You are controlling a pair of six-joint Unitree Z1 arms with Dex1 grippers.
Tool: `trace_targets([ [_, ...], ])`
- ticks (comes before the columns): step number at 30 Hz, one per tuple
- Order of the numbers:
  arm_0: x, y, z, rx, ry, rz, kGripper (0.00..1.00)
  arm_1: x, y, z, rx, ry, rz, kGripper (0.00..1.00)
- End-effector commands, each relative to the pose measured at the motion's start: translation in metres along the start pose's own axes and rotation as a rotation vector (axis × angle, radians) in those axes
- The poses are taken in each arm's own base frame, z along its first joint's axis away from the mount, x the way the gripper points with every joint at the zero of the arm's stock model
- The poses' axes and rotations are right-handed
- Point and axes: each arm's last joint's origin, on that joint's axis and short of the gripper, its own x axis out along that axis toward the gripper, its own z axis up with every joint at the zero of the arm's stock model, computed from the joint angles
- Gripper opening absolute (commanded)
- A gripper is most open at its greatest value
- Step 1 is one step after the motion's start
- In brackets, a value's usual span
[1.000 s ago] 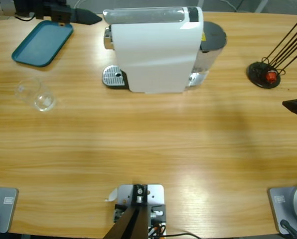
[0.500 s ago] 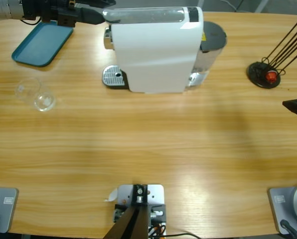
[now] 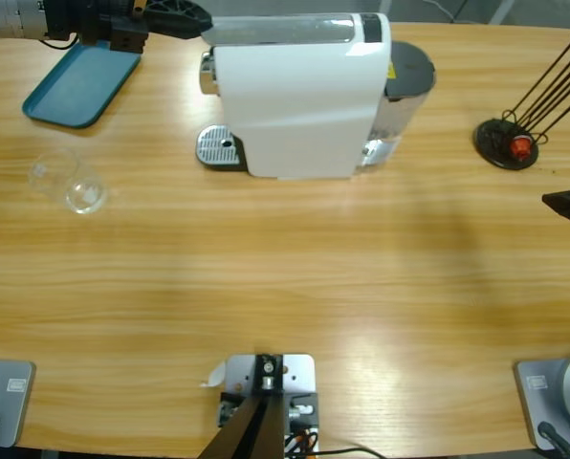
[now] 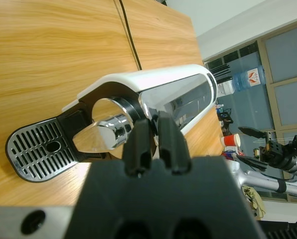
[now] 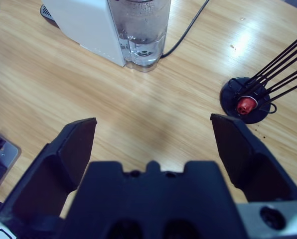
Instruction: Pour coffee
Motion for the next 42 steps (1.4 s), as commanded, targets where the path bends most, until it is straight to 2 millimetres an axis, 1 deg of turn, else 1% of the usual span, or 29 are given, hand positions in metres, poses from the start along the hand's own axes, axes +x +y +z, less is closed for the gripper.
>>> trace_targets([
  [1, -0.006, -0.030, 0.008, 0.058, -0.035, -0.083, 0.000, 0.013, 0.001, 0.008, -0.009, 0.076, -0.041, 1.000],
  [3, -0.012, -0.054, 0.020, 0.102, -0.066, -0.129, 0.000, 0.017, -0.001, 0.008, -0.002, 0.080, -0.081, 1.000],
  [5, -0.017, -0.072, 0.031, 0.119, -0.076, -0.145, 0.000, 0.018, -0.002, 0.006, 0.003, 0.070, -0.107, 1.000],
  [8, -0.022, -0.090, 0.044, 0.139, -0.087, -0.151, 0.000, 0.018, -0.003, 0.004, 0.006, 0.052, -0.127, 1.000],
  [11, -0.023, -0.103, 0.050, 0.163, -0.099, -0.170, 0.000, 0.016, -0.005, 0.002, 0.007, 0.037, -0.146, 1.000],
  [12, -0.023, -0.110, 0.052, 0.215, -0.107, -0.188, 0.000, 0.015, -0.006, 0.002, 0.010, 0.029, -0.163, 1.000],
  [14, -0.017, -0.126, 0.050, 0.405, -0.124, -0.241, 0.000, 0.008, -0.010, 0.003, 0.035, -0.010, -0.215, 0.966],
  [15, -0.013, -0.132, 0.044, 0.495, -0.130, -0.242, 0.301, 0.004, -0.014, 0.003, 0.060, -0.032, -0.250, 0.927],
  [16, -0.009, -0.133, 0.037, 0.615, -0.134, -0.224, 0.753, 0.000, -0.018, 0.003, 0.093, -0.049, -0.291, 0.873],
  [17, -0.007, -0.131, 0.027, 0.769, -0.133, -0.193, 0.874, -0.003, -0.024, 0.003, 0.141, -0.056, -0.342, 0.839],
  [18, -0.007, -0.126, 0.018, 0.856, -0.117, -0.163, 0.885, -0.001, -0.028, 0.002, 0.177, -0.049, -0.376, 0.835],
  [20, -0.015, -0.110, 0.000, 0.945, -0.063, -0.101, 0.899, 0.015, -0.034, -0.003, 0.229, -0.013, -0.393, 0.833],
  [21, -0.022, -0.102, -0.009, 0.982, -0.039, -0.053, 0.942, 0.025, -0.038, -0.005, 0.255, 0.013, -0.400, 0.784],
  [22, -0.031, -0.095, -0.019, 1.018, -0.011, -0.005, 0.959, 0.035, -0.042, -0.008, 0.282, 0.036, -0.414, 0.722],
  [23, -0.045, -0.084, -0.031, 1.054, 0.008, 0.083, 0.964, 0.046, -0.048, -0.012, 0.317, 0.048, -0.427, 0.715],
  [24, -0.058, -0.077, -0.041, 1.065, 0.008, 0.159, 0.968, 0.058, -0.053, -0.016, 0.363, 0.045, -0.440, 0.715],
  [25, -0.073, -0.071, -0.054, 1.073, 0.012, 0.170, 0.968, 0.069, -0.059, -0.022, 0.404, 0.043, -0.457, 0.715],
  [26, -0.083, -0.066, -0.063, 1.072, 0.011, 0.195, 0.968, 0.081, -0.064, -0.028, 0.429, 0.055, -0.475, 0.715],
  [28, -0.094, -0.057, -0.076, 1.064, 0.023, 0.233, 0.968, 0.101, -0.072, -0.037, 0.446, 0.077, -0.503, 0.715],
  [29, -0.099, -0.053, -0.082, 1.061, 0.028, 0.240, 0.968, 0.106, -0.075, -0.038, 0.449, 0.069, -0.509, 0.713],
  [31, -0.103, -0.047, -0.088, 1.035, 0.027, 0.275, 0.968, 0.114, -0.079, -0.040, 0.453, 0.049, -0.515, 0.673],
  [32, -0.104, -0.045, -0.089, 1.020, 0.027, 0.289, 0.968, 0.119, -0.081, -0.042, 0.457, 0.040, -0.508, 0.669],
  [34, -0.104, -0.045, -0.089, 0.995, 0.019, 0.301, 0.968, 0.130, -0.084, -0.047, 0.484, 0.009, -0.488, 0.669],
  [37, -0.102, -0.046, -0.084, 0.971, -0.006, 0.330, 0.968, 0.146, -0.088, -0.053, 0.487, 0.018, -0.476, 0.669],
  [39, -0.096, -0.045, -0.082, 0.954, -0.005, 0.339, 0.968, 0.151, -0.092, -0.058, 0.499, 0.032, -0.492, 0.670],
  [42, -0.089, -0.041, -0.080, 0.930, 0.005, 0.365, 0.968, 0.154, -0.096, -0.059, 0.506, 0.026, -0.506, 0.671],
])
